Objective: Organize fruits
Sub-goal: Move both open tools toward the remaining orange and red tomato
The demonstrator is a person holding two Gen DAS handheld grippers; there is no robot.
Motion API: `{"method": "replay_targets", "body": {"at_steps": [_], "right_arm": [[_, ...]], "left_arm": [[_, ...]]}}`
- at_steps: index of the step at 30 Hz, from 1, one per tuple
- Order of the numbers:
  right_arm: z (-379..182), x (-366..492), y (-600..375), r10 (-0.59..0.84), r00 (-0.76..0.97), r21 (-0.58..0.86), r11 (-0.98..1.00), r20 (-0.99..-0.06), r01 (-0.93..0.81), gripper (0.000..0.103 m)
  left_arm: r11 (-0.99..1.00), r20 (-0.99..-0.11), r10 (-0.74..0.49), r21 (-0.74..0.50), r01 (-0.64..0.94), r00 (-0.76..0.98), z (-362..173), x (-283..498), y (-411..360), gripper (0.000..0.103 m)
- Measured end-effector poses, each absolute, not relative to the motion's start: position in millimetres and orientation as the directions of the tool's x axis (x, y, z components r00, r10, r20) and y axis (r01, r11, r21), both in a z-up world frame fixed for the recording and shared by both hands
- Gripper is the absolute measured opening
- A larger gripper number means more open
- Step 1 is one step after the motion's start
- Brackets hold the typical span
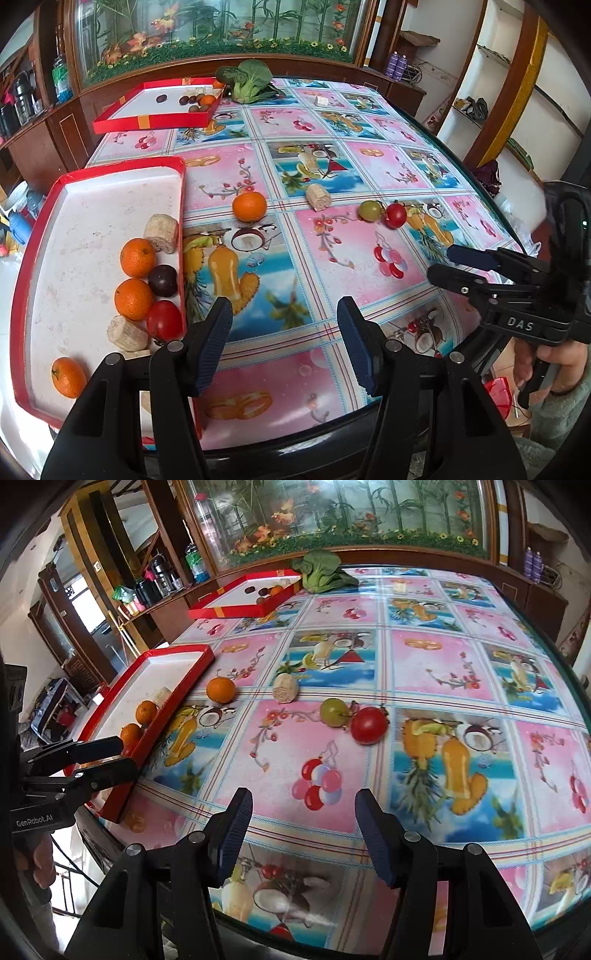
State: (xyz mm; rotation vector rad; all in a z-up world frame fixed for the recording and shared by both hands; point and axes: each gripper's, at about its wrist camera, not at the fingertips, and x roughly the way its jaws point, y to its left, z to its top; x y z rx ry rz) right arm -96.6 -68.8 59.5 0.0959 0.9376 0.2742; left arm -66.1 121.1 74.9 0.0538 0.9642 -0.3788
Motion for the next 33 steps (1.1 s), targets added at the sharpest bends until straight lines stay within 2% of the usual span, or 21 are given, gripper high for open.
{"method": "replay_targets", "body": {"at_steps": [4,6,16,25,29,33], "right_arm": [[70,-111,-81,0.199,0.573,0.155,0.980,-0.795,-0.126,0.060],[82,-123,-86,0.198,0.605,0.154,0.980,-0.771,-0.126,0.060],[108,-147,-94,0.193,0.646,0.159,0.981,-0.739,-0.110,0.060],[100,-133,-106,0.155,0.628,0.136,0.988,-0.762,-0.079,0.060],[90,-115,-118,0.132,0.602,0.122,0.991,-0.787,-0.058,0.059],[75,-89,-124,0.155,0.571,0.112,0.988,-0.806,-0.110,0.058]], "left_arm": [[0.929,-0.780,-0.307,-0.122,0.348,0.545,88,-80,116,0.058],[0.930,-0.777,-0.301,-0.110,0.351,0.554,92,-86,113,0.058],[0.951,-0.771,-0.155,0.052,0.304,0.618,103,-106,105,0.058],[0.952,-0.774,-0.091,0.116,0.281,0.627,85,-62,80,0.058],[0.960,-0.786,-0.075,0.109,0.257,0.614,72,-36,75,0.058],[0.968,-0.794,-0.035,0.124,0.217,0.606,63,-10,79,0.058]]}}
